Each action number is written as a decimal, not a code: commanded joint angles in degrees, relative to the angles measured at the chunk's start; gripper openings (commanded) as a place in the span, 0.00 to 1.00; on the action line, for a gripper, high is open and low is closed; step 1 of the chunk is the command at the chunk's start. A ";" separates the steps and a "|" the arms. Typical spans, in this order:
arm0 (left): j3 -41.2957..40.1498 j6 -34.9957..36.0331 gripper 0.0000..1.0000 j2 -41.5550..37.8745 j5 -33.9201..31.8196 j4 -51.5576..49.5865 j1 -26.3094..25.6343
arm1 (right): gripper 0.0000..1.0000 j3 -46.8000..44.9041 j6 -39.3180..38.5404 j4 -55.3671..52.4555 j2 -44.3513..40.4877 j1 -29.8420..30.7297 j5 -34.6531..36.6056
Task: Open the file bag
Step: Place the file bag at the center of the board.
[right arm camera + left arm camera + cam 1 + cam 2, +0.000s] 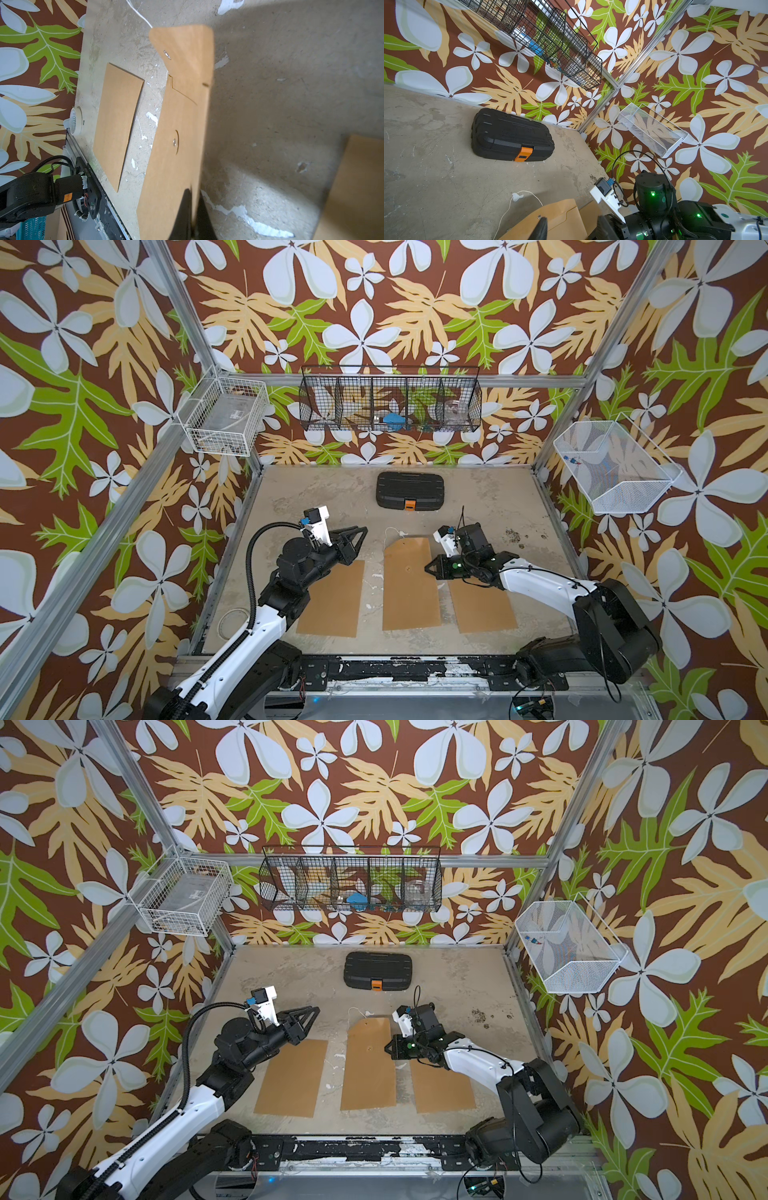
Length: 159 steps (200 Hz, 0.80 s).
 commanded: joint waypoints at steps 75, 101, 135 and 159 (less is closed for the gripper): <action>-0.42 -0.54 0.42 0.22 -0.10 2.58 0.20 | 0.03 -2.54 1.53 1.74 0.18 0.08 1.19; -0.42 -0.61 0.42 0.16 -0.01 2.59 0.20 | 0.09 -2.43 1.64 1.39 0.58 0.07 1.85; -0.59 -0.60 0.43 0.14 -0.20 2.59 0.20 | 0.18 -2.20 1.97 0.14 0.84 0.07 3.37; -0.77 -0.76 0.43 0.14 -0.19 2.82 0.20 | 0.20 -2.11 1.81 -0.76 0.88 0.07 4.06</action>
